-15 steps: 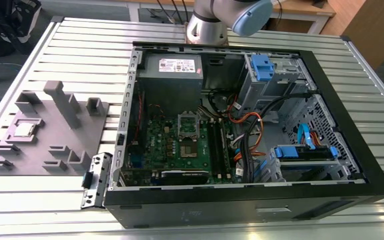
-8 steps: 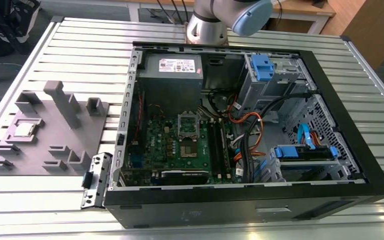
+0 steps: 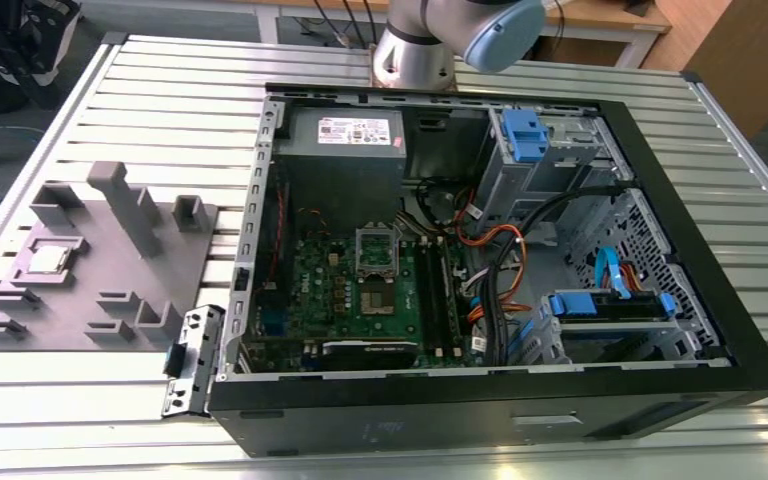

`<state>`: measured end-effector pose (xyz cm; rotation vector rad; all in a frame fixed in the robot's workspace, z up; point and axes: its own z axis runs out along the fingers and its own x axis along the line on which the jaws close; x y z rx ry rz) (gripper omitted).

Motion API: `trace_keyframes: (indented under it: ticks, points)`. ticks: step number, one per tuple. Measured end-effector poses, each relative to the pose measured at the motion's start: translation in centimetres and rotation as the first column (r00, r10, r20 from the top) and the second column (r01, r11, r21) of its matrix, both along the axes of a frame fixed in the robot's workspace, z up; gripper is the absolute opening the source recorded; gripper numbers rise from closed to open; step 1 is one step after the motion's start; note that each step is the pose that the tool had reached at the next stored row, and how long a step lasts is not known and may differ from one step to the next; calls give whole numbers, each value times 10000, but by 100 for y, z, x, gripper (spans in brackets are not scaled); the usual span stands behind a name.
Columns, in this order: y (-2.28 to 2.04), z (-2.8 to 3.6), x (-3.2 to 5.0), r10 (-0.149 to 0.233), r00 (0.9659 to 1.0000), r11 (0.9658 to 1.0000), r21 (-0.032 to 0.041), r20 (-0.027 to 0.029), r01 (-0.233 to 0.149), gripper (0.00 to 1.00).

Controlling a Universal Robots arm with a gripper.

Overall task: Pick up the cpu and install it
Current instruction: 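Reach for the cpu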

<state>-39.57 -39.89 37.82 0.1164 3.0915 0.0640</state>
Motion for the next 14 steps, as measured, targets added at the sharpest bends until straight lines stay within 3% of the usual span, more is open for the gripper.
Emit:
trace_keyframes:
  ticks: [14]
  points:
    - [-1,-59,-105,0,10000,10000,0,0,0,11]
